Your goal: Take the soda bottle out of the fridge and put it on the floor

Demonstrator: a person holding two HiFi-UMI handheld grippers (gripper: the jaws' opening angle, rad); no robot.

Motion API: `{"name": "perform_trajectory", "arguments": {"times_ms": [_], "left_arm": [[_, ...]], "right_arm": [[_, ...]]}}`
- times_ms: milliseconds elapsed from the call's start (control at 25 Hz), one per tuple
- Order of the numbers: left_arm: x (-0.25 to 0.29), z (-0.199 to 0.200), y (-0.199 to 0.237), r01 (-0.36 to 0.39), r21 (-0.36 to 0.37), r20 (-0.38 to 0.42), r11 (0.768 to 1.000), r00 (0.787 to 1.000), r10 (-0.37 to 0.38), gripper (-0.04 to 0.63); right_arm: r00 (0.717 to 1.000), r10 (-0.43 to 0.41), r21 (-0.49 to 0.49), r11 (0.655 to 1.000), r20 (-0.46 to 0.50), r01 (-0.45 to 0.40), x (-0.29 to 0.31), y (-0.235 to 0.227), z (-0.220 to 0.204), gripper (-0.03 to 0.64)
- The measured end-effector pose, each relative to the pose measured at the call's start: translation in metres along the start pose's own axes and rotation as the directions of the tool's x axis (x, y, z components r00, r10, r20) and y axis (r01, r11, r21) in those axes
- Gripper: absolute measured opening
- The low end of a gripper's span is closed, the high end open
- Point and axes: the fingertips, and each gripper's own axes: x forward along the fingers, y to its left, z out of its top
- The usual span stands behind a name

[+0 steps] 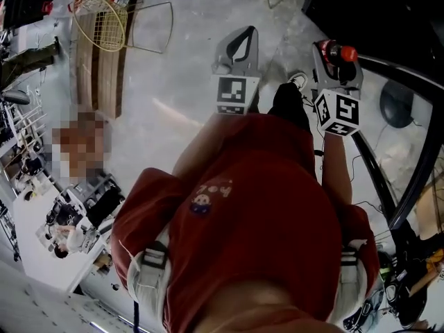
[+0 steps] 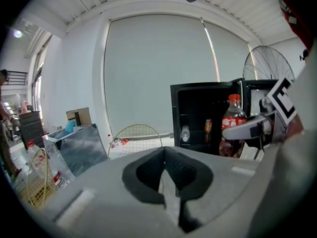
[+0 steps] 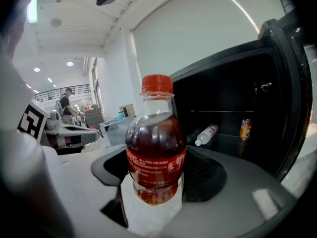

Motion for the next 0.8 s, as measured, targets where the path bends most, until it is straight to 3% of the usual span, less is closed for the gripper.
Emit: {"name": "perform_trajectory", "arguments": {"times_ms": [280, 560, 800], "left_arm": [[-0.038, -0.011, 0.044, 0.01, -0.01, 0.02, 1.0, 1.0, -0.01, 0.0], [-0.104, -0.031, 0.124, -0.027, -0.05, 0.057, 0.998, 0.998, 0.03, 0.0], [-0.133, -0.046, 0.17, -0.06, -0.069, 0.064, 0.996, 0.996, 0.065, 0.0]], "right_arm": [[0.999, -0.009, -0.018, 1.0, -0.05, 0.008, -0.006, 0.063, -0.017, 0.309], [0.993, 0.064, -0.039, 0.997, -0.097, -0.068, 0.01, 0.168, -0.029, 0.308], [0.991, 0.089, -0.1, 0.99, -0.101, -0.099, 0.028, 0.222, -0.025, 0.31]]}}
